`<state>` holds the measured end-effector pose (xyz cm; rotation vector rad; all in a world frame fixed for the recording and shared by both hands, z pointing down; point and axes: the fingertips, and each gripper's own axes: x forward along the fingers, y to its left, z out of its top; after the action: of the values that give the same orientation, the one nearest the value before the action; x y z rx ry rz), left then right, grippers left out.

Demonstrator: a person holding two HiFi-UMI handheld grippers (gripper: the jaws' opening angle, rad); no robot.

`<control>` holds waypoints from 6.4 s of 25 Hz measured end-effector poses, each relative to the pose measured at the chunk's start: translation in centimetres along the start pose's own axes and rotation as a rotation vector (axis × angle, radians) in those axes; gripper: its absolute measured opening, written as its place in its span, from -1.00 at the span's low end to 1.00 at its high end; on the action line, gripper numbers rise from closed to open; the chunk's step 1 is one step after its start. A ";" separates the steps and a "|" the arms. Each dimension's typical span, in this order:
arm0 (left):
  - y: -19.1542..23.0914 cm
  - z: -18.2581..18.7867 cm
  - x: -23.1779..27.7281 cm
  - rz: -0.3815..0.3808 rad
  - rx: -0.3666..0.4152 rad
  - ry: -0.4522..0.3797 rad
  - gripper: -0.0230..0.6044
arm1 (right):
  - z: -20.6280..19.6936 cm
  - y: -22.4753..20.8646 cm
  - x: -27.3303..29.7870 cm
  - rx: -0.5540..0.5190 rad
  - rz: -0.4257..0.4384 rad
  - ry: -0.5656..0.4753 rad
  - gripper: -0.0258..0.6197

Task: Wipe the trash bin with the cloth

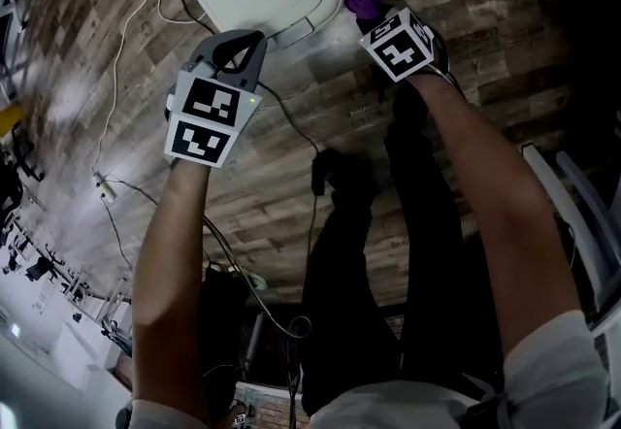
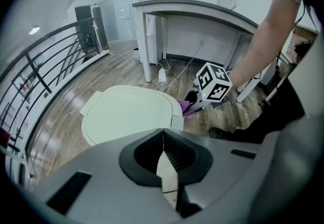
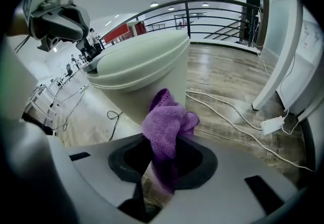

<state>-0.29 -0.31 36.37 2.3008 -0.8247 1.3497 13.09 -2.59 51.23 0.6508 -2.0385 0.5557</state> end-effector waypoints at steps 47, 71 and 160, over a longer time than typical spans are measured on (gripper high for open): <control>-1.3 -2.4 3.5 -0.095 0.280 -0.029 -0.91 | -1.7 17.4 3.3 -0.285 0.052 -0.118 -0.58; -1.5 -2.3 3.7 -0.188 0.391 0.229 -0.91 | -3.0 -4.9 5.9 0.009 -0.155 -0.266 -0.58; -1.3 -1.9 3.9 -0.127 0.236 0.279 -0.91 | -6.5 9.5 24.5 -0.080 0.082 -0.163 -0.58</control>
<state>0.77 0.56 40.72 2.2150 -0.4449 1.7351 -0.15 2.91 74.14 0.5830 -2.2369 0.4784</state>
